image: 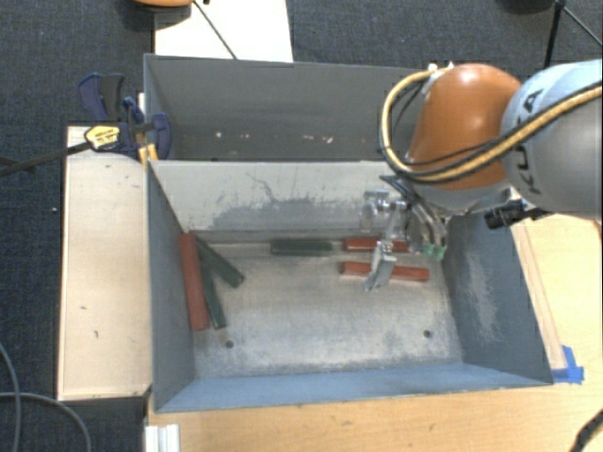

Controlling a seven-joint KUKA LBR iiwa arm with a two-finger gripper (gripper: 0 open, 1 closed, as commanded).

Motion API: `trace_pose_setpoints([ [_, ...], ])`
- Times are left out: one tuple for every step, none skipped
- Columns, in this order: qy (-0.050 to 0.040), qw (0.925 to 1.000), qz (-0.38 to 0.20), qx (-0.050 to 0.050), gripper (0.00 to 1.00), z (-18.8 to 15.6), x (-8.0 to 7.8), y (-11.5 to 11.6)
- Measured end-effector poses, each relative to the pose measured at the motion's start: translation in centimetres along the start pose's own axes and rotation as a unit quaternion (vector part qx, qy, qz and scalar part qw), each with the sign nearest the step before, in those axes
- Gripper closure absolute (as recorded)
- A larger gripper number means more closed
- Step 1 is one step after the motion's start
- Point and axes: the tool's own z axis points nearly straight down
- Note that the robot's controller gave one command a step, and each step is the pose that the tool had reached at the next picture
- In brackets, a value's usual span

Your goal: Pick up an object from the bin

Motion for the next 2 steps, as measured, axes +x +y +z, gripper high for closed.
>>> trace_pose_setpoints([
  [0.0001, 0.9998, 0.021, 0.000, 1.00, -0.74, -0.61, 1.30],
  [0.0001, 0.9998, 0.020, 0.000, 0.00, -0.74, -0.60, 1.29],
])
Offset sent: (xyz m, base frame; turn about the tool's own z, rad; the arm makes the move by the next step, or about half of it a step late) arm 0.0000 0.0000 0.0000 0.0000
